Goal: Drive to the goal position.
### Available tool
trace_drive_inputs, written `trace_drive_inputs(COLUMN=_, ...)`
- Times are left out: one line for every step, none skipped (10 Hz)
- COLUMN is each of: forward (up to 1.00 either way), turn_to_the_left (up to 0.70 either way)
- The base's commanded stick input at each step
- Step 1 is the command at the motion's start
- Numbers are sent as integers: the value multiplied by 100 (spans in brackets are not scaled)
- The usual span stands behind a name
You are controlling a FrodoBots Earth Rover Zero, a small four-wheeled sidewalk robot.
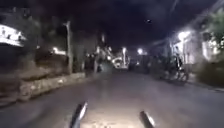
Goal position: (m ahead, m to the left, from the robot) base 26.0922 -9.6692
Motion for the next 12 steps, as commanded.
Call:
trace_drive_inputs(forward=100, turn_to_the_left=2)
trace_drive_inputs(forward=100, turn_to_the_left=2)
trace_drive_inputs(forward=100, turn_to_the_left=-38)
trace_drive_inputs(forward=100, turn_to_the_left=-38)
trace_drive_inputs(forward=100, turn_to_the_left=-38)
trace_drive_inputs(forward=100, turn_to_the_left=-38)
trace_drive_inputs(forward=100, turn_to_the_left=-38)
trace_drive_inputs(forward=100, turn_to_the_left=-38)
trace_drive_inputs(forward=100, turn_to_the_left=-38)
trace_drive_inputs(forward=100, turn_to_the_left=-38)
trace_drive_inputs(forward=100, turn_to_the_left=2)
trace_drive_inputs(forward=100, turn_to_the_left=2)
